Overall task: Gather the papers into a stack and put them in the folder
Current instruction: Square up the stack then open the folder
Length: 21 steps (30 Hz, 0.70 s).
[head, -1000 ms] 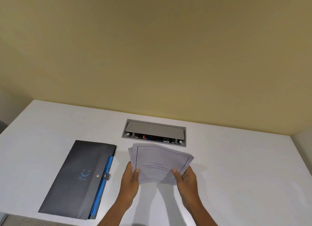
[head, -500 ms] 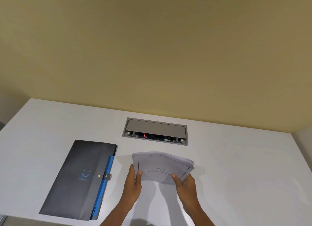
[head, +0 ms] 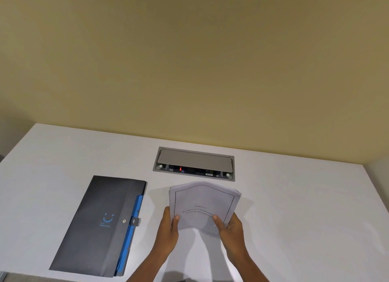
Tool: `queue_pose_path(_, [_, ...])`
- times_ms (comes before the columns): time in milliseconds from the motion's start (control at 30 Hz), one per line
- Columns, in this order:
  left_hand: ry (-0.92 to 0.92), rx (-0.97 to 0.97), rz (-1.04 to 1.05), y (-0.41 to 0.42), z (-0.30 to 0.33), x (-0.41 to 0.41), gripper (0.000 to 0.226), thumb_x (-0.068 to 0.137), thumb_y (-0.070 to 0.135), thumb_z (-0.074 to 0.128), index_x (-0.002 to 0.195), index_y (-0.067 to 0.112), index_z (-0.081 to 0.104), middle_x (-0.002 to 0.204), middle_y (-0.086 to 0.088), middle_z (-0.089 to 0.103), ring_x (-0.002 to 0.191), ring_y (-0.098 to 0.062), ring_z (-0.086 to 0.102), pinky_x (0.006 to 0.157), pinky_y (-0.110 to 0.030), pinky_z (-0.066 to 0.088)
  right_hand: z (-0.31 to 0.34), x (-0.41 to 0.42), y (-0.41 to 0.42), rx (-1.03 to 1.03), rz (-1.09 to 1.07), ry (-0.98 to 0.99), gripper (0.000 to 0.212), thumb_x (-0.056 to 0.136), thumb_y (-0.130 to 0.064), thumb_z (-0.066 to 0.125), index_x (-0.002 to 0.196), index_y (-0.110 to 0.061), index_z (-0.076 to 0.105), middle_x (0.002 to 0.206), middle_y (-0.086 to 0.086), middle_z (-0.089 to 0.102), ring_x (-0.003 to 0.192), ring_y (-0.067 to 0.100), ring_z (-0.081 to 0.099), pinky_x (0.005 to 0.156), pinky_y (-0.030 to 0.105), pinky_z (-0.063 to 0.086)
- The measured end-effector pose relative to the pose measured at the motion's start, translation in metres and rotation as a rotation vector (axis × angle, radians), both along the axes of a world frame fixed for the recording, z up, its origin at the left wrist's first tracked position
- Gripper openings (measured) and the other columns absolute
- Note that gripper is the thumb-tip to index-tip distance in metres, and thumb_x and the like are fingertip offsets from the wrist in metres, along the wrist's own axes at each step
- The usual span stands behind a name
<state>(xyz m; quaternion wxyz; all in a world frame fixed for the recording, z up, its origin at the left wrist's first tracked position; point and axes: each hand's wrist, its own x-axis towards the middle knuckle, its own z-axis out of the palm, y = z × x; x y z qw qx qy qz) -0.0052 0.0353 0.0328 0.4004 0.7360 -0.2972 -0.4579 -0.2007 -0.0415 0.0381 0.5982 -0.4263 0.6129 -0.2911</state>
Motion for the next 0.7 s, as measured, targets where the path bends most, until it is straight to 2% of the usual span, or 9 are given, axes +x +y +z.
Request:
queue_pose_path(67, [0.002, 0.004, 0.0, 0.0, -0.003, 0.001, 0.047, 0.105, 0.027, 0.042, 0.149, 0.028, 0.026, 0.134, 0.006, 0.051, 0.123, -0.015, 0.053, 0.105, -0.033, 0.051, -0.001, 0.001, -0.001, 0.001, 0.002, 0.002, 0.034, 0.096, -0.012, 0.076, 0.127, -0.025, 0.07, 0.114, -0.008, 0.081, 0.104, 0.01, 0.077, 0.096, 0.039, 0.062])
queue_pose_path(100, [0.002, -0.008, 0.0, -0.001, -0.004, 0.002, 0.046, 0.105, 0.027, 0.042, 0.148, 0.029, 0.027, 0.133, 0.007, 0.052, 0.123, -0.015, 0.054, 0.102, -0.03, 0.052, -0.001, 0.001, -0.002, -0.003, 0.003, 0.01, 0.034, 0.096, -0.013, 0.076, 0.128, -0.025, 0.07, 0.115, -0.008, 0.081, 0.105, 0.011, 0.077, 0.097, 0.04, 0.062])
queue_pose_path(200, [-0.021, -0.026, 0.003, -0.003, 0.001, 0.009, 0.031, 0.105, 0.026, 0.044, 0.133, 0.034, 0.036, 0.122, 0.014, 0.056, 0.113, -0.012, 0.058, 0.08, -0.013, 0.055, 0.0, 0.0, -0.006, -0.024, 0.025, 0.055, 0.031, 0.096, -0.013, 0.076, 0.122, -0.026, 0.072, 0.11, -0.01, 0.082, 0.102, 0.01, 0.078, 0.091, 0.035, 0.064])
queue_pose_path(267, [-0.065, -0.042, 0.023, 0.0, -0.002, 0.019, 0.018, 0.103, 0.024, 0.048, 0.118, 0.035, 0.047, 0.117, 0.011, 0.062, 0.109, -0.014, 0.063, 0.081, -0.019, 0.056, 0.0, -0.001, -0.008, -0.032, 0.056, 0.091, 0.029, 0.095, -0.011, 0.076, 0.117, -0.029, 0.072, 0.104, -0.011, 0.082, 0.095, 0.005, 0.077, 0.082, 0.025, 0.062])
queue_pose_path(333, [-0.134, -0.051, 0.082, 0.008, -0.007, 0.034, 0.018, 0.101, 0.021, 0.053, 0.115, 0.032, 0.052, 0.11, 0.007, 0.066, 0.104, -0.014, 0.066, 0.088, -0.03, 0.057, -0.004, -0.004, -0.008, -0.017, 0.105, 0.141, 0.031, 0.095, -0.011, 0.075, 0.118, -0.031, 0.071, 0.106, -0.014, 0.08, 0.099, 0.006, 0.076, 0.084, 0.025, 0.059])
queue_pose_path(400, [-0.309, -0.003, 0.157, 0.022, -0.015, 0.054, 0.022, 0.098, 0.018, 0.057, 0.118, 0.027, 0.056, 0.107, 0.005, 0.067, 0.1, -0.016, 0.067, 0.087, -0.039, 0.058, -0.016, -0.01, -0.006, 0.039, 0.135, 0.191, 0.028, 0.095, -0.012, 0.075, 0.118, -0.027, 0.071, 0.111, -0.01, 0.078, 0.104, 0.013, 0.073, 0.091, 0.033, 0.059])
queue_pose_path(533, [-0.787, 0.202, 0.169, 0.058, -0.022, 0.097, 0.029, 0.085, 0.005, 0.064, 0.106, 0.025, 0.063, 0.098, 0.0, 0.067, 0.093, -0.03, 0.064, 0.075, -0.047, 0.053, -0.041, -0.029, 0.006, 0.127, 0.115, 0.31, 0.015, 0.09, -0.013, 0.077, 0.104, -0.018, 0.074, 0.107, 0.009, 0.078, 0.097, 0.024, 0.074, 0.077, 0.031, 0.058])
queue_pose_path(600, [-0.855, 0.322, 0.113, 0.075, -0.03, 0.111, 0.04, 0.078, 0.006, 0.073, 0.112, 0.023, 0.059, 0.111, -0.005, 0.065, 0.103, -0.034, 0.061, 0.081, -0.052, 0.05, -0.052, -0.039, 0.011, 0.163, 0.107, 0.343, 0.012, 0.089, -0.014, 0.078, 0.1, -0.017, 0.074, 0.106, 0.013, 0.078, 0.097, 0.029, 0.074, 0.081, 0.037, 0.059])
queue_pose_path(700, [-0.856, 0.464, 0.027, 0.097, -0.054, 0.125, 0.081, 0.063, 0.018, 0.088, 0.133, 0.01, 0.047, 0.138, -0.019, 0.053, 0.129, -0.043, 0.047, 0.1, -0.062, 0.043, -0.062, -0.049, 0.016, 0.191, 0.119, 0.377, 0.013, 0.087, -0.017, 0.079, 0.099, -0.014, 0.074, 0.103, 0.011, 0.079, 0.098, 0.031, 0.075, 0.088, 0.045, 0.06])
